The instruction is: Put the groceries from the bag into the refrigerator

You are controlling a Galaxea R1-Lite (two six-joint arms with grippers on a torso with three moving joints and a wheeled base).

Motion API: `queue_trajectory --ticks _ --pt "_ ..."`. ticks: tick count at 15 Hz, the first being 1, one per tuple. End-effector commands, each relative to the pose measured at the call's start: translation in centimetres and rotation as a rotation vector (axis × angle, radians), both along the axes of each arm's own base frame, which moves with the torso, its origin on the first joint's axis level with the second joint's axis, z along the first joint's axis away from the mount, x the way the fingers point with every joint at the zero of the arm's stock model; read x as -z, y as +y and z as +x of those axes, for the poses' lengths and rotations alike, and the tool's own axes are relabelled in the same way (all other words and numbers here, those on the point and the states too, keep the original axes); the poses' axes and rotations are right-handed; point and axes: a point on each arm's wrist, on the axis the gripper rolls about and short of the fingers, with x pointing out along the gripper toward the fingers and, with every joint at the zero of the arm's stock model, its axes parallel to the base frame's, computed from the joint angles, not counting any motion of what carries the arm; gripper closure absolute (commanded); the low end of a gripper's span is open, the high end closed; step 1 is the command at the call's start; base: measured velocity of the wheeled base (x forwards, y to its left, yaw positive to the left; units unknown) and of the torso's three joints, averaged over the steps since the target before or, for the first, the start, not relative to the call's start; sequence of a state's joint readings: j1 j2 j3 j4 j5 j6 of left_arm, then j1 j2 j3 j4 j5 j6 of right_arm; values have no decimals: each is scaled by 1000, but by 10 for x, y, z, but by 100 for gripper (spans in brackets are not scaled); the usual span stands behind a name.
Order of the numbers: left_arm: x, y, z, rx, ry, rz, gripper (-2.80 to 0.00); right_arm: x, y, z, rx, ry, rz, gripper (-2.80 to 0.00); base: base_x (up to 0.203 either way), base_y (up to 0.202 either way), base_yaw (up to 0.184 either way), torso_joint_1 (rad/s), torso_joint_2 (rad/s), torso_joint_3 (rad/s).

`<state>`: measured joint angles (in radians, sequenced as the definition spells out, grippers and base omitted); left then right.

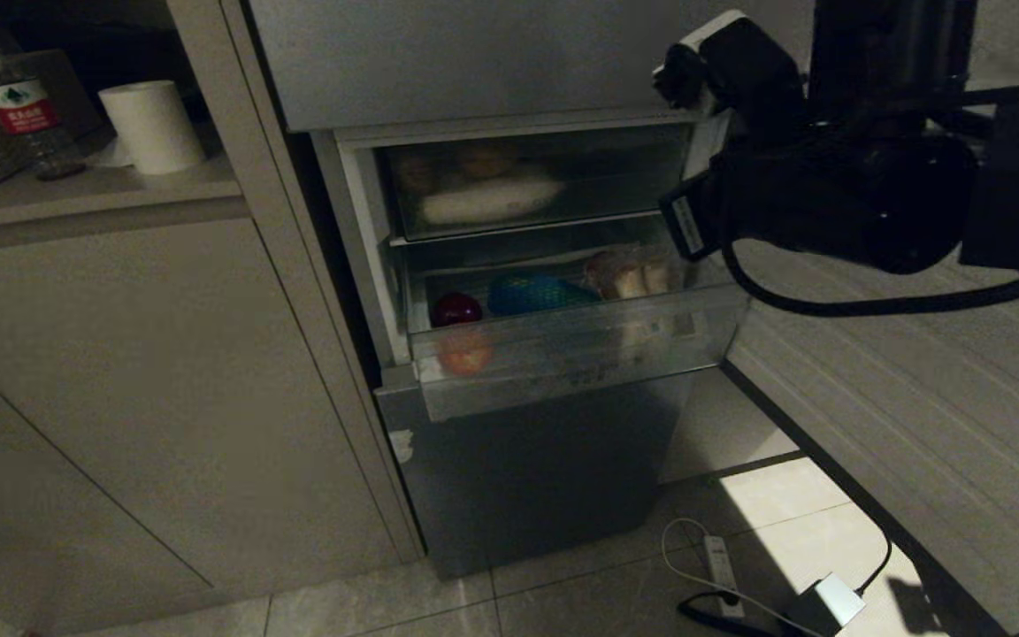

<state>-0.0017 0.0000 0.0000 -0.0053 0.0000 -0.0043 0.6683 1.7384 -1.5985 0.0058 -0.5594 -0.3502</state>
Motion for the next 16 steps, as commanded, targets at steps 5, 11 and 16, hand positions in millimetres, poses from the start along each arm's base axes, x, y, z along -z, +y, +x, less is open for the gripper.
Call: queue_trajectory --ticks 5,11,16 --pt "0 0 0 0 1 0 0 -13 -15 -15 205 -23 223 0 0 0 0 0 0 0" --pt "0 0 0 0 1 0 0 -15 -34 -23 313 -46 217 0 0 0 0 0 0 0" --pt "0 0 0 0 1 0 0 -27 -73 -14 369 -70 199 0 0 0 0 0 0 0"
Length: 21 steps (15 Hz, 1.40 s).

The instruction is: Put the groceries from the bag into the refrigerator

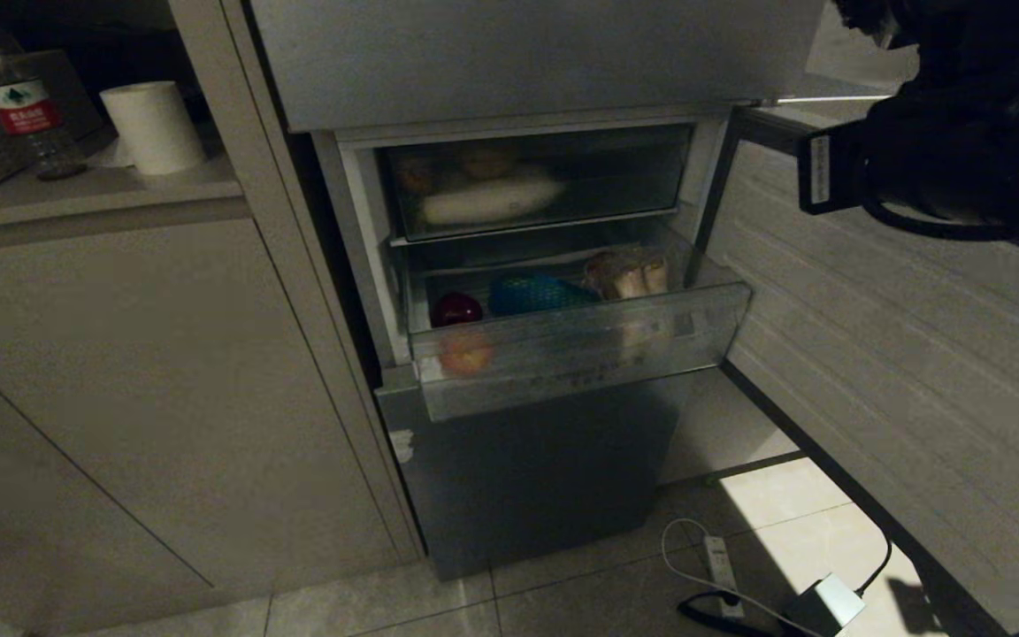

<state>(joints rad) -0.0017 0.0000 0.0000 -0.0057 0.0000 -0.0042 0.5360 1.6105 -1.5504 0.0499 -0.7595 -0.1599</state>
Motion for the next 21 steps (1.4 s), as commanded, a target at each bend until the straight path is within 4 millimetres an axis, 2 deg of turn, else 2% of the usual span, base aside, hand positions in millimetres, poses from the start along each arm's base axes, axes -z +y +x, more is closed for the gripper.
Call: queue_trajectory --ticks 1,3,5,8,10,13,15,17,20,21 --pt "0 0 0 0 1 0 0 -9 -26 -1 41 -19 7 0 0 0 0 0 0 0" --pt "0 0 0 0 1 0 0 -24 -63 -15 113 -29 -9 0 0 0 0 0 0 0" --pt "0 0 0 0 1 0 0 -48 -102 -50 217 -95 -27 0 0 0 0 0 0 0" --pt "0 0 0 0 1 0 0 -73 -128 -108 268 -199 -73 0 0 0 0 0 0 0" --pt "0 0 0 0 1 0 0 -75 -148 -120 411 -206 -94 0 0 0 0 0 0 0" --pt "0 0 0 0 1 0 0 -70 -199 -137 797 -168 -106 0 0 0 0 0 0 0" --pt "0 0 0 0 1 0 0 -57 -232 -159 1032 -130 -89 0 0 0 0 0 0 0" --pt "0 0 0 0 1 0 0 -32 -259 -183 1192 -41 -49 0 0 0 0 0 0 0" --pt "0 0 0 0 1 0 0 25 -300 -221 1369 158 135 0 0 0 0 0 0 0" --pt "0 0 0 0 1 0 0 50 -321 -229 1394 239 235 0 0 0 0 0 0 0"
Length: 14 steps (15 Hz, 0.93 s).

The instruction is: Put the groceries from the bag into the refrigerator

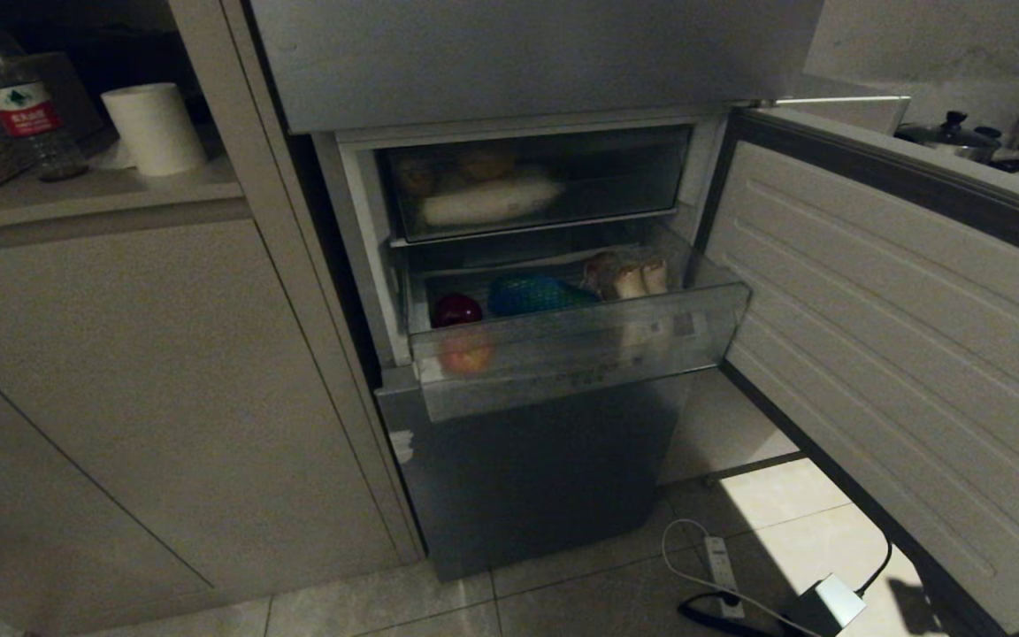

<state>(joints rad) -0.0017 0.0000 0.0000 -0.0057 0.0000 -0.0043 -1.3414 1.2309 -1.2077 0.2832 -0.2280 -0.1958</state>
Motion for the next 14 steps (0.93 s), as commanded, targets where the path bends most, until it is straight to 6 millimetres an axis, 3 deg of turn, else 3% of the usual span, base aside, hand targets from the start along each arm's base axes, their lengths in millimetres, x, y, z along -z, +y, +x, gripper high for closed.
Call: queue_trajectory --ticks 1,5,10,14 --pt "0 0 0 0 1 0 0 42 -35 -12 55 8 189 0 0 0 0 0 0 0" --pt "0 0 0 0 1 0 0 120 -82 -9 -7 -50 521 0 0 0 0 0 0 0" --pt "0 0 0 0 1 0 0 156 -72 -3 -191 -122 709 0 0 0 0 0 0 0" --pt "0 0 0 0 1 0 0 175 -71 13 -273 -123 794 0 0 0 0 0 0 0"
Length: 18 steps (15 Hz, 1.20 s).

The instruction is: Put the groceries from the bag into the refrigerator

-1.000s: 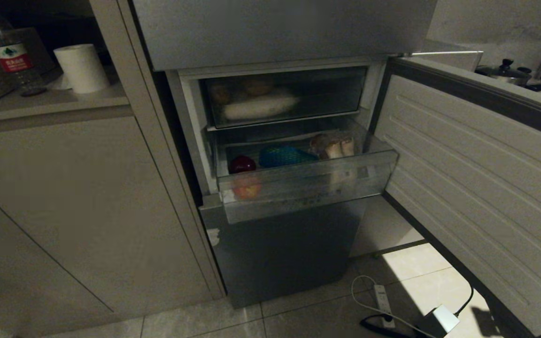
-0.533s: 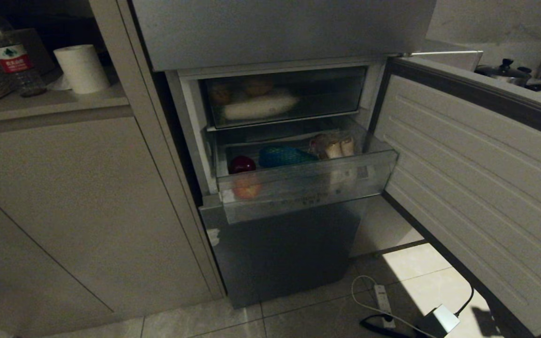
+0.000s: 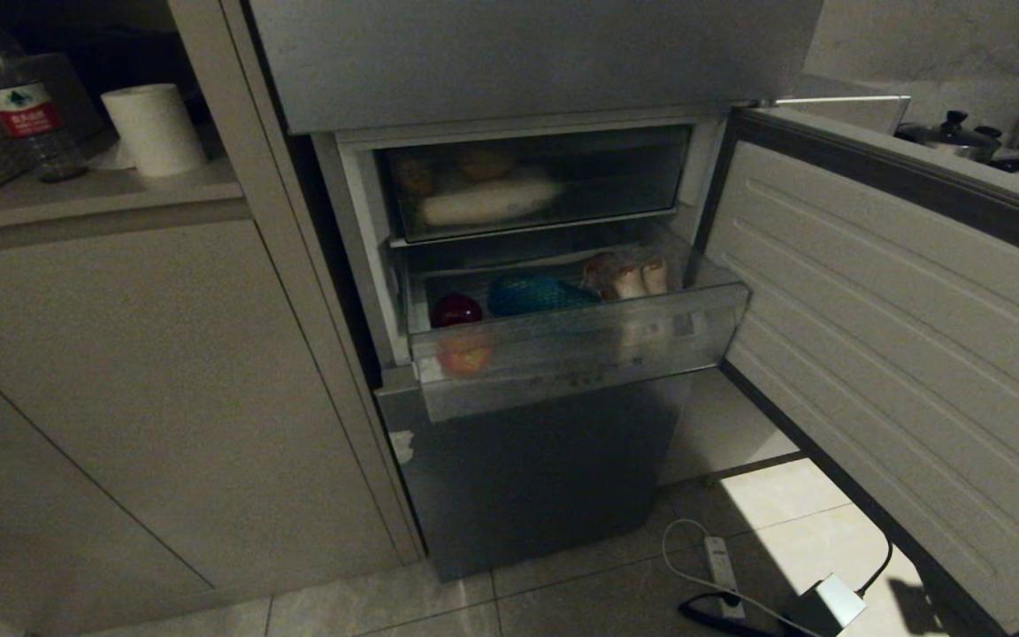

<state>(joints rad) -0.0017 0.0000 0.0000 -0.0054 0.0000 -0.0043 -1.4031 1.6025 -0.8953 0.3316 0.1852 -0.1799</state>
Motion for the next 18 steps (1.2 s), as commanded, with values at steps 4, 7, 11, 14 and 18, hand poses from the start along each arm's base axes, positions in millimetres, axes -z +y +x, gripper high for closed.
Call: queue_trajectory --ticks 4,7,11,14,18 --pt "0 0 0 0 1 0 0 17 -19 8 59 46 23 0 0 0 0 0 0 0" --pt "0 0 0 0 1 0 0 18 -25 4 103 83 -13 0 0 0 0 0 0 0" --pt "0 0 0 0 1 0 0 26 -41 1 154 107 -52 0 0 0 0 0 0 0" --pt "0 0 0 0 1 0 0 21 -58 -20 264 149 -115 0 0 0 0 0 0 0" --pt "0 0 0 0 1 0 0 15 -60 -44 381 239 -139 0 0 0 0 0 0 0"
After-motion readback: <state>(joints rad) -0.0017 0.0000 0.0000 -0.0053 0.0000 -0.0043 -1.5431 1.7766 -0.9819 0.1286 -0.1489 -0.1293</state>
